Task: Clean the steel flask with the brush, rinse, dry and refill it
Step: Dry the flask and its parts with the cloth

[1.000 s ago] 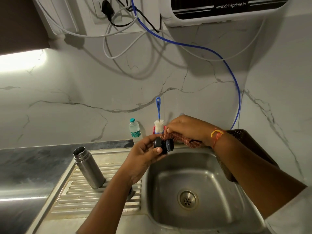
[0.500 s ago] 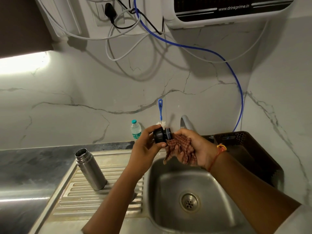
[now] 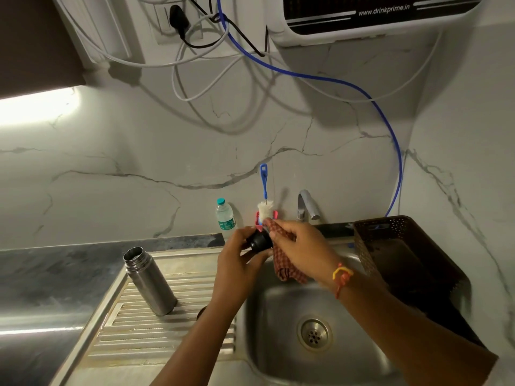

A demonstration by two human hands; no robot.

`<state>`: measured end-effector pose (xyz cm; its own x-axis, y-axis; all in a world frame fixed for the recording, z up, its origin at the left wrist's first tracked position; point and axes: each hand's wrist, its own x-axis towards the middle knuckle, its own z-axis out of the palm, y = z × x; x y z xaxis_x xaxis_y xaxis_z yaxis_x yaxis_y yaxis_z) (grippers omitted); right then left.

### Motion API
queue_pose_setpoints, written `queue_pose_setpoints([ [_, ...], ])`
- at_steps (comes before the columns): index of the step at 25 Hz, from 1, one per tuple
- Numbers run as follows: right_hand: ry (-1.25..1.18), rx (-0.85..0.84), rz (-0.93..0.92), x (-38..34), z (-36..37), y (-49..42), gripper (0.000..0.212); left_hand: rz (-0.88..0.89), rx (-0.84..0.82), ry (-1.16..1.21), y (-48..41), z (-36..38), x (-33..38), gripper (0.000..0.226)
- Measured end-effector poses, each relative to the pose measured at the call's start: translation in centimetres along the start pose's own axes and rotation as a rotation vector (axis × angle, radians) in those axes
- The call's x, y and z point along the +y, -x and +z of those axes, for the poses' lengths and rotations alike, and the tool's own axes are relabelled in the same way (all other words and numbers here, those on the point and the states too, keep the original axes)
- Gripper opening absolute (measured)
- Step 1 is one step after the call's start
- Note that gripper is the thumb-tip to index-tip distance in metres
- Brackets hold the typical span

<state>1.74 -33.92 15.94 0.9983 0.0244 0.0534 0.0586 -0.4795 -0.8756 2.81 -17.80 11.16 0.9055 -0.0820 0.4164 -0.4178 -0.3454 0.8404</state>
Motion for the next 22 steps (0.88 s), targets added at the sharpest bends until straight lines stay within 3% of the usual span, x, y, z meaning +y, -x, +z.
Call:
queue_pose_setpoints([
  [3,-0.038,0.016,-0.144,0.8,0.8,0.6,0.05,-0.199,0.073,0.31,-0.3,-0.4,0.1,0.035],
  [7,-0.139,0.006,-0.242,1.1,1.2,1.1,0.051,-0.419,0.058,0.851,-0.2,-1.0,1.2,0.041],
  [9,-0.11,0.005,-0.225,0.3,0.9,0.5,0.047,-0.424,0.019,0.866,0.1,-1.4,1.3,0.041],
  [13,0.024,-0.069,-0.061,-0.9,1.2,0.3,0.044,-0.296,0.024,0.506,0.8,-2.6,0.4,0.034],
  [15,0.059,-0.134,-0.031,-1.5,1.4,0.5,0.04,-0.276,0.031,0.441,1.3,-3.1,-0.5,0.037],
  [18,0.067,-0.239,0.067,-2.0,1.4,-0.6,0.033,-0.362,0.022,0.57,2.4,-3.9,-1.9,0.039],
  [22,-0.076,-0.166,0.199,-0.3,4.4,-2.1,0.03,-0.543,0.138,0.852,3.8,-5.8,-4.7,0.043],
])
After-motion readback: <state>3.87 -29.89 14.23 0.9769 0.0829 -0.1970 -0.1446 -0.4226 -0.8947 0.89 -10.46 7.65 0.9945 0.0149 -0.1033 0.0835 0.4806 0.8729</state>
